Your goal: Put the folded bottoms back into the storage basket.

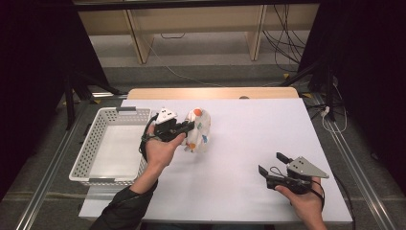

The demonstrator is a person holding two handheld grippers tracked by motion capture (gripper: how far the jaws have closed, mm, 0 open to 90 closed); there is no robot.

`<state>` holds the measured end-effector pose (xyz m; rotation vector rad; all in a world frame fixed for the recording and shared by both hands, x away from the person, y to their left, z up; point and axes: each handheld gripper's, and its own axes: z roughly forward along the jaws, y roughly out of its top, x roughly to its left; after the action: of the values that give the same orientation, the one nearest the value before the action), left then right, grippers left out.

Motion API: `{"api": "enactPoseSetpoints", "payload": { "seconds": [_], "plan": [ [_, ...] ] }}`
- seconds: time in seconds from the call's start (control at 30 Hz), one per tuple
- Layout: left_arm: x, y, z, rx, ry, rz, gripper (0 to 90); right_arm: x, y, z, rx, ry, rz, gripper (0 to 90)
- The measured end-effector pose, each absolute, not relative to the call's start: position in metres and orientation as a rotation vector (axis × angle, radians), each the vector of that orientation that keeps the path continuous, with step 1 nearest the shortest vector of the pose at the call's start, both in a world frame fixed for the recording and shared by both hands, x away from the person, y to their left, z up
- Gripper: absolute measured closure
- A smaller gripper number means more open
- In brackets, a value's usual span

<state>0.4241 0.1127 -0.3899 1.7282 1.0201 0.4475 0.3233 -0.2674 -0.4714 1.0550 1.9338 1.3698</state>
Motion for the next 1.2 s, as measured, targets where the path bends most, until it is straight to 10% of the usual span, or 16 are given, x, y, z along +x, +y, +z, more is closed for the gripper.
{"api": "enactPoseSetpoints", "payload": {
  "seconds": [1.2],
  "plan": [
    [0.421,0.128,-0.381,1.701,1.033,0.474,81.9,0.324,-0.267,-0.471,1.053,1.931,1.370,18.3]
  ]
}}
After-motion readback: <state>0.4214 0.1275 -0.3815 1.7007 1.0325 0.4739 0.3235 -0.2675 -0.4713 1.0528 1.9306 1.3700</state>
